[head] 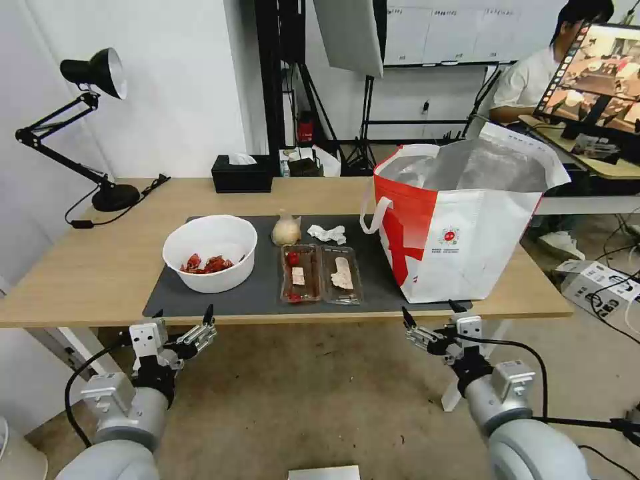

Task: Pick up the trash from the table and place it into the takeout bag.

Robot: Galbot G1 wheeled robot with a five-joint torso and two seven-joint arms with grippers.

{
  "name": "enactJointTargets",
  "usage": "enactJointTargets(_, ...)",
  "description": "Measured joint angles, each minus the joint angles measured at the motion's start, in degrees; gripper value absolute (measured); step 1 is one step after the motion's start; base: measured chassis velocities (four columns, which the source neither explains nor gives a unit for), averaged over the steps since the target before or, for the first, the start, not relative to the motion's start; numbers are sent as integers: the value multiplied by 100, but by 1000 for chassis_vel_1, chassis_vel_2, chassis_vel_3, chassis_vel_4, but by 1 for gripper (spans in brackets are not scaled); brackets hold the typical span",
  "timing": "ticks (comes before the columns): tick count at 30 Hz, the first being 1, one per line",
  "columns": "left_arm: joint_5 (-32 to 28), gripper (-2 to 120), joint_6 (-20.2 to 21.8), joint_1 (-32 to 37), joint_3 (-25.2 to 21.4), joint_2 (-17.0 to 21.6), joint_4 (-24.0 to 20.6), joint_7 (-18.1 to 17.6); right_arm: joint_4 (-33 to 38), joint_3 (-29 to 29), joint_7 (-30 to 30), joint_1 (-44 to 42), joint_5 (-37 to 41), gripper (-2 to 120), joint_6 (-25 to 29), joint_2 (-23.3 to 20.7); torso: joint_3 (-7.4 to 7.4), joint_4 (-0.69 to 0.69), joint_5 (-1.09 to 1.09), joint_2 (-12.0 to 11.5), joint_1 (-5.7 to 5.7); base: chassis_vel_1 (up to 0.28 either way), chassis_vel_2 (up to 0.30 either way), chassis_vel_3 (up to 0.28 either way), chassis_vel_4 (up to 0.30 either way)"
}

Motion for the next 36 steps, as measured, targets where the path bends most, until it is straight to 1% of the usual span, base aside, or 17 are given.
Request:
enactJointTargets(3,3,100,-171,-4,9,-6,31,18,-39,-72,40,62,139,100,86,2,0,0,0,0,0,0,0,0,0)
enactJointTargets(5,40,100,-455,-8,25,-16,90,60,-71,-167,100,129,427,100,182,5,0,0,0,0,0,0,0,0,0)
enactJointTargets(6,40,100,-455,-8,25,-16,90,60,-71,-167,100,129,427,100,182,5,0,0,0,0,0,0,0,0,0)
enactJointTargets(7,113,100,-679,-2,33,-30,144,131,-84,-240,147,171,690,100,242,7,0,0,0,0,0,0,0,0,0)
enactJointTargets(9,277,100,-864,28,31,-47,199,244,-100,-315,198,223,982,100,297,10,0,0,0,0,0,0,0,0,0)
enactJointTargets(15,512,100,-1065,102,18,-77,264,395,-117,-441,312,328,1530,100,363,12,0,0,0,0,0,0,0,0,0)
enactJointTargets(17,607,100,-1159,182,10,-133,283,449,-102,-607,575,487,2376,100,411,18,0,0,0,0,0,0,0,0,0)
enactJointTargets(18,665,100,-1170,232,1,-163,283,460,-64,-710,798,615,3074,100,464,25,0,0,0,0,0,0,0,0,0)
enactJointTargets(19,665,100,-1170,232,1,-163,283,460,-64,-710,798,615,3074,100,464,25,0,0,0,0,0,0,0,0,0)
enactJointTargets(21,719,100,-1161,307,-21,-184,256,464,14,-796,1124,809,4055,100,492,43,0,0,0,0,0,0,0,0,0)
enactJointTargets(22,719,100,-1161,307,-21,-184,256,464,14,-796,1124,809,4055,100,492,43,0,0,0,0,0,0,0,0,0)
enactJointTargets(25,751,100,-1148,371,-51,-187,236,464,110,-856,1609,1063,5250,100,511,93,0,0,0,0,0,0,0,0,0)
enactJointTargets(26,751,100,-1148,371,-51,-187,236,464,110,-856,1609,1063,5250,100,511,93,0,0,0,0,0,0,0,0,0)
enactJointTargets(29,762,100,-1141,420,-74,-202,207,464,134,-944,2085,1326,6119,100,564,150,0,0,-1,0,0,0,0,0,0)
enactJointTargets(30,762,100,-1141,420,-74,-202,207,464,134,-944,2085,1326,6119,100,564,150,0,0,-1,0,0,0,0,0,0)
enactJointTargets(33,763,100,-1108,475,-108,-224,176,464,113,-1044,2638,1610,6717,100,710,248,0,1,0,0,0,0,0,0,0)
enactJointTargets(36,763,100,-1102,492,-125,-231,176,465,65,-1116,2843,1731,6818,100,798,301,0,0,0,0,0,0,0,0,0)
